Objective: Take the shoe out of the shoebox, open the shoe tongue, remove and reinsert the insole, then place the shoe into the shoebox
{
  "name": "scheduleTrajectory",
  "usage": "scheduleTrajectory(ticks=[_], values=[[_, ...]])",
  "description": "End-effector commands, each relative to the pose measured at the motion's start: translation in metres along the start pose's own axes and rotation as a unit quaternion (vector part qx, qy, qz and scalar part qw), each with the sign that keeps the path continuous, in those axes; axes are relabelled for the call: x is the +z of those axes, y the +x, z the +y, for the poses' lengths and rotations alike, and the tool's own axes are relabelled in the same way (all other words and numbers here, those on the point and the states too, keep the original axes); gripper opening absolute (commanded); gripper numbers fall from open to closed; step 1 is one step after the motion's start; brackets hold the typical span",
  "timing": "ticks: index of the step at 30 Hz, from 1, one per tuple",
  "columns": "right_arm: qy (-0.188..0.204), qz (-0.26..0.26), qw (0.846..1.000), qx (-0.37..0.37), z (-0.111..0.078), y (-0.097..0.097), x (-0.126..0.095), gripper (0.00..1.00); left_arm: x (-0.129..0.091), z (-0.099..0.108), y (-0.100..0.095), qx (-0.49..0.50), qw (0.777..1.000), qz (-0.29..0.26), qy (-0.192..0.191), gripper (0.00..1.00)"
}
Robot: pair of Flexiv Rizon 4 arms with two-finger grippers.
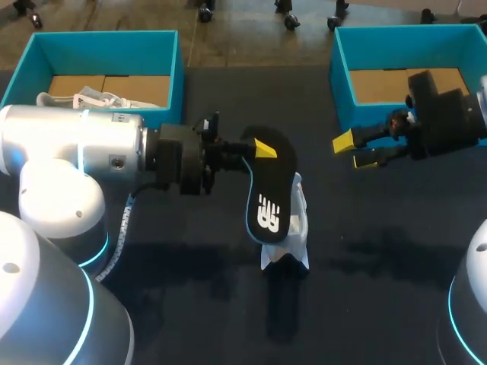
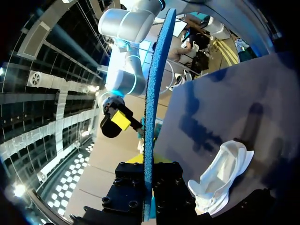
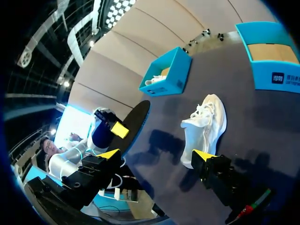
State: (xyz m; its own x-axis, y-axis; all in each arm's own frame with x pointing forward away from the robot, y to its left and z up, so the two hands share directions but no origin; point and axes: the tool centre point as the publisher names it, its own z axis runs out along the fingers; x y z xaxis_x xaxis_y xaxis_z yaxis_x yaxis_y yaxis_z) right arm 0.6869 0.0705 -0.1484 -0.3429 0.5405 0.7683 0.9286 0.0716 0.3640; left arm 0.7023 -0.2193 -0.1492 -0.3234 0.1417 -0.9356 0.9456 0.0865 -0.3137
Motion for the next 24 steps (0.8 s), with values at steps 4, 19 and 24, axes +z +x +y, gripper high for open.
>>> scheduleTrajectory(ticks=[4, 19, 24], values=[[0.000, -0.002, 1.000, 0.001, -0.001, 0.001, 0.000, 1.00, 0.000, 0.000, -0.001, 0.000, 1.000, 0.001, 0.000, 0.00], [0.002, 0.002, 0.983, -0.182, 0.005, -0.006, -0.006, 1.00, -0.001, -0.004, -0.005, -0.052, 0.998, -0.009, 0.038, 0.00], [-0.004, -0.010, 0.952, -0.307, 0.007, -0.012, -0.002, 1.00, -0.005, -0.006, -0.010, -0.088, 0.993, -0.011, 0.075, 0.00]])
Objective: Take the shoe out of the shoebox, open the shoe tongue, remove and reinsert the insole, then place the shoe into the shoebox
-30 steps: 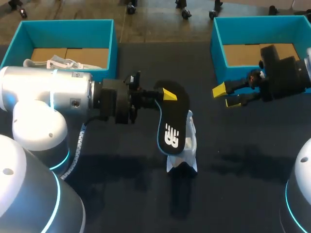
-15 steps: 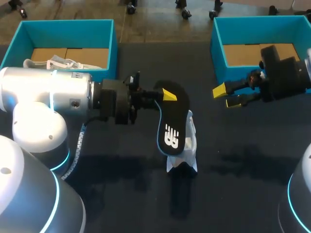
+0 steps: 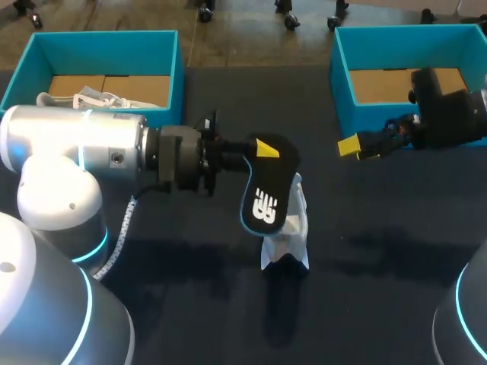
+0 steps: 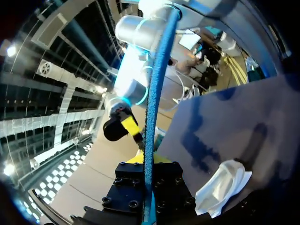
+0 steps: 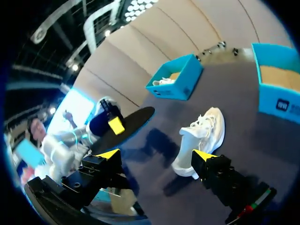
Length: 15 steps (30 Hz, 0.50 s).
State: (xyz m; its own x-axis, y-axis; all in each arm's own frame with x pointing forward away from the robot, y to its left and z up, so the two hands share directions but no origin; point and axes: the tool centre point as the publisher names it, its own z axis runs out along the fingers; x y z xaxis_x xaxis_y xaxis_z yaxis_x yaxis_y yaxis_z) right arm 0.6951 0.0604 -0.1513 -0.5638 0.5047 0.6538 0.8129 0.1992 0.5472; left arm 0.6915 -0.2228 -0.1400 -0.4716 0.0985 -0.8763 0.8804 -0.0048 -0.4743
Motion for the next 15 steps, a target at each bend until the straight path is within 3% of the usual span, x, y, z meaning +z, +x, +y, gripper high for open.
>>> scheduleTrajectory(ticks=[1, 2, 4, 8, 15], values=[[0.004, -0.009, 0.974, -0.225, 0.0015, -0.0024, 0.0059, 1.00, -0.0087, 0.0064, -0.0071, -0.020, 0.999, 0.005, 0.032, 0.00], [0.003, -0.002, 0.968, -0.253, 0.0026, -0.0017, 0.0088, 1.00, -0.0096, 0.0062, -0.0085, -0.031, 0.999, 0.003, 0.042, 0.00], [-0.007, -0.038, 0.955, -0.294, 0.0052, 0.0004, 0.0109, 1.00, -0.0119, 0.0044, -0.0108, -0.049, 0.997, -0.003, 0.061, 0.00], [-0.007, -0.038, 0.955, -0.294, 0.0052, 0.0004, 0.0109, 1.00, -0.0184, -0.0021, -0.0144, -0.088, 0.991, -0.012, 0.102, 0.00], [-0.007, -0.038, 0.955, -0.294, 0.0052, 0.0004, 0.0109, 1.00, -0.0184, -0.0021, -0.0144, -0.088, 0.991, -0.012, 0.102, 0.00]])
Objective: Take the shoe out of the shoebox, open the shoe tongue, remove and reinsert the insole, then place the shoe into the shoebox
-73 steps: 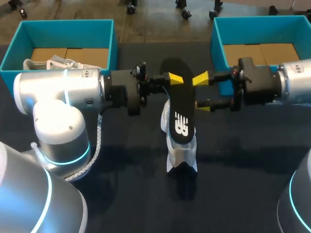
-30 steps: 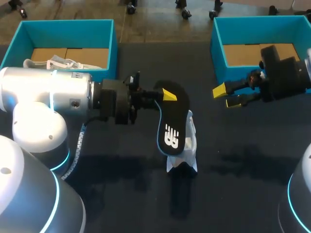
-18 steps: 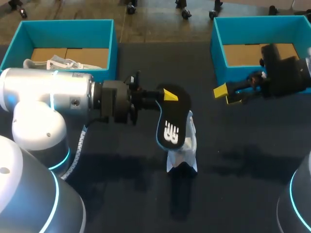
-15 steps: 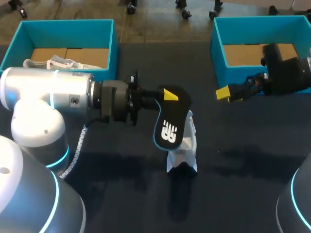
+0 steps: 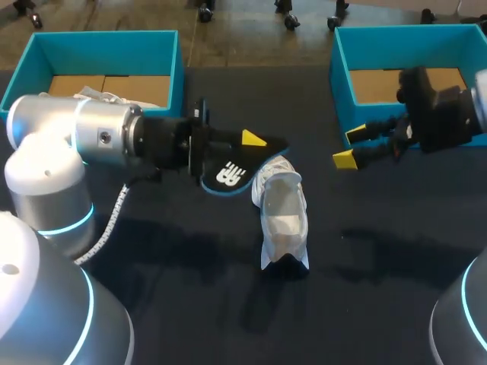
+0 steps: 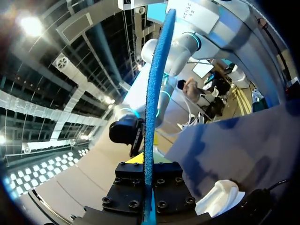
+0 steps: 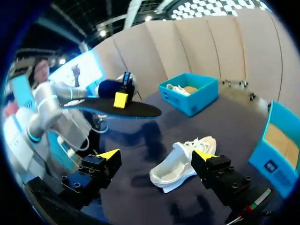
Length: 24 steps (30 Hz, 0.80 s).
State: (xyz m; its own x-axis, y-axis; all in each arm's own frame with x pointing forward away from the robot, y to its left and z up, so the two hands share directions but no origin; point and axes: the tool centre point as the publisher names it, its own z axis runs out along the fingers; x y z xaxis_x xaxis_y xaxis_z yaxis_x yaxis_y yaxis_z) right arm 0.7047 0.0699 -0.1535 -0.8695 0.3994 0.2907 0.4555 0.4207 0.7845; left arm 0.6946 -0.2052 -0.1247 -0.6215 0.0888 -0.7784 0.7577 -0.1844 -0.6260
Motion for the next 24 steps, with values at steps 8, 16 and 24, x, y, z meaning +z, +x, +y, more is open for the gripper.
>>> scheduleTrajectory(ticks=[8, 16, 24], values=[[-0.004, -0.010, 0.998, -0.054, -0.002, 0.004, 0.000, 1.00, 0.000, 0.002, -0.002, 0.000, 1.000, 0.002, 0.003, 0.00], [0.121, -0.046, 0.955, -0.268, -0.012, -0.007, 0.023, 1.00, -0.013, -0.004, 0.017, -0.047, 0.999, -0.002, 0.021, 0.00], [0.158, -0.092, 0.929, -0.321, -0.030, -0.024, 0.019, 1.00, -0.009, -0.018, 0.041, -0.091, 0.995, -0.018, 0.028, 0.00]])
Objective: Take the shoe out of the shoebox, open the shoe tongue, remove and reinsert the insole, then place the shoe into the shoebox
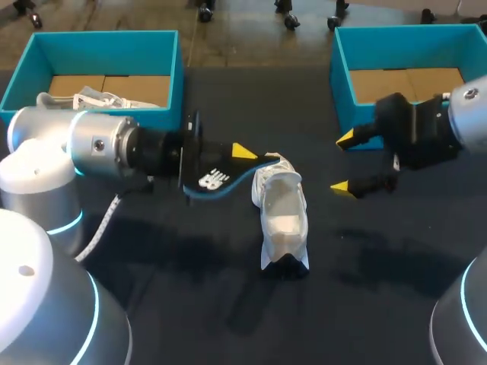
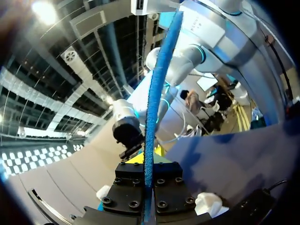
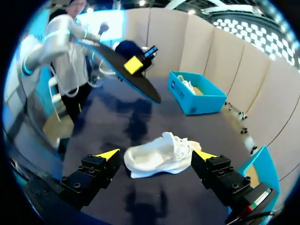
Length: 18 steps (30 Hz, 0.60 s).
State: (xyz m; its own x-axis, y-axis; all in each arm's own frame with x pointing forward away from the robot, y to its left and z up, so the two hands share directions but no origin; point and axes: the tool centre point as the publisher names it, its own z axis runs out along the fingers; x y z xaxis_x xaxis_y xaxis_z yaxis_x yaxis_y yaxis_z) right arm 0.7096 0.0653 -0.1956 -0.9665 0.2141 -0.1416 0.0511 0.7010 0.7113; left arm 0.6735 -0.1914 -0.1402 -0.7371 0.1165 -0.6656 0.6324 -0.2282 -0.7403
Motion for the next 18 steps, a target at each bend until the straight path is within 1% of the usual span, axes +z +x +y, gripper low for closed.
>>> scheduleTrajectory(ticks=[1, 2, 3, 8, 14, 18], values=[[0.083, -0.032, 0.991, -0.099, -0.003, -0.007, -0.001, 1.00, 0.003, -0.006, 0.018, -0.014, 1.000, -0.017, 0.001, 0.00], [0.089, -0.033, 0.990, -0.105, -0.006, -0.008, -0.002, 1.00, 0.005, -0.005, 0.021, -0.017, 1.000, -0.019, 0.000, 0.00], [0.082, -0.021, 0.992, -0.095, -0.010, -0.010, 0.000, 1.00, 0.007, -0.004, 0.026, -0.019, 1.000, -0.021, -0.002, 0.00], [0.082, -0.021, 0.992, -0.095, -0.010, -0.010, 0.000, 1.00, 0.014, 0.002, 0.040, -0.045, 0.999, -0.027, -0.003, 0.00], [0.082, -0.021, 0.992, -0.095, -0.010, -0.010, 0.000, 1.00, 0.017, 0.009, 0.046, -0.053, 0.998, -0.044, -0.009, 0.00], [0.082, -0.021, 0.992, -0.095, -0.010, -0.010, 0.000, 1.00, 0.019, 0.017, 0.051, -0.059, 0.997, -0.051, -0.009, 0.00]])
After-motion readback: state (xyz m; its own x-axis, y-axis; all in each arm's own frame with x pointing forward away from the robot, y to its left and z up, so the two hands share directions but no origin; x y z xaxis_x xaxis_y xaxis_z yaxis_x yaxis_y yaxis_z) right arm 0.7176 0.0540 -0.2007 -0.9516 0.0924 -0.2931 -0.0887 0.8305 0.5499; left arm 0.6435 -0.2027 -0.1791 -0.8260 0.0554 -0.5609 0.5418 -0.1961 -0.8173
